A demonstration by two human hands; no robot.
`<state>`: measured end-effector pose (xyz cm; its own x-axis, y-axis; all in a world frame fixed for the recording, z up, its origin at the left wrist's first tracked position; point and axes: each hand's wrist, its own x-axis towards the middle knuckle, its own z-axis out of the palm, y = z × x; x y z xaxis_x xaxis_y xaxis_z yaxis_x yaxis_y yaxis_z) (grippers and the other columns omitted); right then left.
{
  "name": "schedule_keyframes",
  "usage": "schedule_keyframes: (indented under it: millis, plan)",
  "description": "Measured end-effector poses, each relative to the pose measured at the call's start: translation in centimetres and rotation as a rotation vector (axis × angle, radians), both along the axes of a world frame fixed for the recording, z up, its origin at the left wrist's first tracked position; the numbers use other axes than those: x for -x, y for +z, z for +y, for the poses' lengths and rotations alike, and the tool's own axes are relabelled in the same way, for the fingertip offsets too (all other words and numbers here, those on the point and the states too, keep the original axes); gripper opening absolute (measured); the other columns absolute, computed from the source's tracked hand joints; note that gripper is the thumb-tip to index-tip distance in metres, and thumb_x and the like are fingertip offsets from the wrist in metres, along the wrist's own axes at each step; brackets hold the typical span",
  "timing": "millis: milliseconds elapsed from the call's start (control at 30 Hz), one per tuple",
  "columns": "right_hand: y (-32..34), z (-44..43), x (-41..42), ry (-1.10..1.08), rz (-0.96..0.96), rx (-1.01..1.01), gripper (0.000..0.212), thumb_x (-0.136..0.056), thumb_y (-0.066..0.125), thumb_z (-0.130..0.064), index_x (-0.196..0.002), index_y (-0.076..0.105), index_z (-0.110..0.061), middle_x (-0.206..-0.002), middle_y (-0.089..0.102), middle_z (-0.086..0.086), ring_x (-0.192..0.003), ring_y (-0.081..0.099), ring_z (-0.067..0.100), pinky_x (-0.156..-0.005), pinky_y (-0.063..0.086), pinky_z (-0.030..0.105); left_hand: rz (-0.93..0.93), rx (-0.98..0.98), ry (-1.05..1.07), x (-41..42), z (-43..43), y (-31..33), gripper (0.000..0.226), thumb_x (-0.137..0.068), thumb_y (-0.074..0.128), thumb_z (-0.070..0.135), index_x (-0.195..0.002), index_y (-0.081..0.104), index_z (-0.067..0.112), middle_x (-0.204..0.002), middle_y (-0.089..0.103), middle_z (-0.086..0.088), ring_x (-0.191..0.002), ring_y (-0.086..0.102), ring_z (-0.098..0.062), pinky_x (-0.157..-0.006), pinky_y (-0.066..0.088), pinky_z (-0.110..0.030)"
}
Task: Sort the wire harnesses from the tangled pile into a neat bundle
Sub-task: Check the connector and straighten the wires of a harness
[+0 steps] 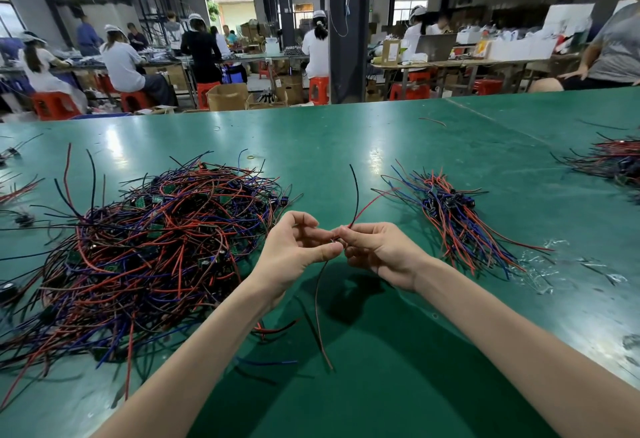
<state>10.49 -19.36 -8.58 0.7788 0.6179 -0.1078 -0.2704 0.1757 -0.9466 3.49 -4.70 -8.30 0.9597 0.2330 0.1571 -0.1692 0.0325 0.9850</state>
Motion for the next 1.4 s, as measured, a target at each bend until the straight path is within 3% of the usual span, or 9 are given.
schedule_keyframes:
  millis: [133, 300, 467, 533, 667, 900, 1167, 1400]
  plan:
    - [0.0, -0.1, -0.3, -0.037, -0.018, -0.007, 0.008, -0.087, 0.059, -0.005, -0.083, 0.065, -0.002, -0.058, 0.063, -0.002, -0.047, 0.051, 0.004, -0.047, 0.045, 0.015, 0.028, 0.021, -0.011, 0.0, -0.3, 0.1, 0.039, -0.072, 0.072, -0.011, -0.092, 0.048, 0.012, -0.071, 0.070, 0.001, -0.068, 0.067, -0.008, -0.063, 0.052, -0.017]
    - [-0.1, 0.0, -0.5, -0.065, -0.062, 0.013, 0.005, -0.085, 0.062, -0.004, -0.083, 0.066, -0.002, -0.063, 0.068, -0.001, -0.048, 0.055, 0.005, -0.049, 0.049, 0.017, 0.141, 0.194, -0.036, 0.0, -0.6, 0.2, 0.016, -0.087, 0.063, 0.004, -0.097, 0.051, 0.006, -0.080, 0.063, -0.009, -0.061, 0.057, -0.012, -0.061, 0.053, -0.022]
    - [0.0, 0.1, -0.4, -0.098, -0.124, 0.056, 0.002, -0.081, 0.067, -0.005, -0.080, 0.068, -0.003, -0.058, 0.066, -0.002, -0.048, 0.055, 0.004, -0.048, 0.048, 0.016, 0.221, 0.116, -0.094, 0.2, -0.9, 0.0, 0.004, -0.090, 0.057, 0.000, -0.094, 0.060, 0.000, -0.077, 0.057, -0.012, -0.058, 0.052, -0.011, -0.054, 0.049, -0.014]
    - [0.1, 0.1, -0.4, -0.141, -0.118, 0.060, 0.003, -0.081, 0.068, -0.005, -0.078, 0.067, -0.003, -0.055, 0.064, -0.002, -0.046, 0.054, 0.005, -0.047, 0.048, 0.016, 0.244, 0.096, -0.104, 0.2, -0.9, 0.0, 0.006, -0.091, 0.057, 0.003, -0.091, 0.062, 0.001, -0.081, 0.061, -0.013, -0.063, 0.055, -0.012, -0.057, 0.048, -0.015]
    - [0.6, -0.2, -0.9, -0.240, -0.060, 0.005, 0.007, -0.080, 0.068, -0.006, -0.079, 0.067, 0.001, -0.053, 0.062, -0.001, -0.043, 0.053, 0.004, -0.045, 0.048, 0.016, 0.274, 0.157, -0.138, 0.4, -0.9, 0.3, 0.012, -0.092, 0.056, 0.007, -0.084, 0.064, 0.001, -0.070, 0.066, -0.006, -0.058, 0.060, -0.008, -0.057, 0.050, -0.015]
    - [1.0, -0.5, -1.1, -0.241, -0.031, -0.086, 0.005, -0.081, 0.066, -0.003, -0.078, 0.068, 0.001, -0.059, 0.066, 0.003, -0.047, 0.057, 0.006, -0.050, 0.052, 0.018, 0.305, 0.246, -0.190, 0.6, -1.1, 0.4, 0.009, -0.089, 0.056, -0.002, -0.093, 0.064, 0.000, -0.067, 0.063, -0.002, -0.055, 0.059, -0.007, -0.058, 0.053, -0.014]
    - [1.3, -0.8, -1.2, -0.234, 0.013, -0.175, 0.010, -0.089, 0.058, -0.001, -0.088, 0.067, 0.004, -0.065, 0.067, 0.006, -0.053, 0.060, 0.009, -0.057, 0.055, 0.020, 0.295, 0.203, -0.187, 0.7, -1.2, 0.5, 0.024, -0.084, 0.056, -0.014, -0.095, 0.066, 0.005, -0.088, 0.064, -0.016, -0.061, 0.062, -0.012, -0.063, 0.052, -0.015]
    - [1.3, -0.7, -1.1, -0.215, 0.026, -0.207, 0.010, -0.089, 0.057, -0.001, -0.089, 0.067, 0.002, -0.066, 0.068, 0.006, -0.054, 0.061, 0.009, -0.058, 0.056, 0.020, 0.270, 0.244, -0.143, 0.7, -1.1, 0.4, 0.022, -0.083, 0.058, -0.012, -0.097, 0.067, 0.003, -0.083, 0.070, -0.013, -0.063, 0.065, -0.013, -0.066, 0.053, -0.016]
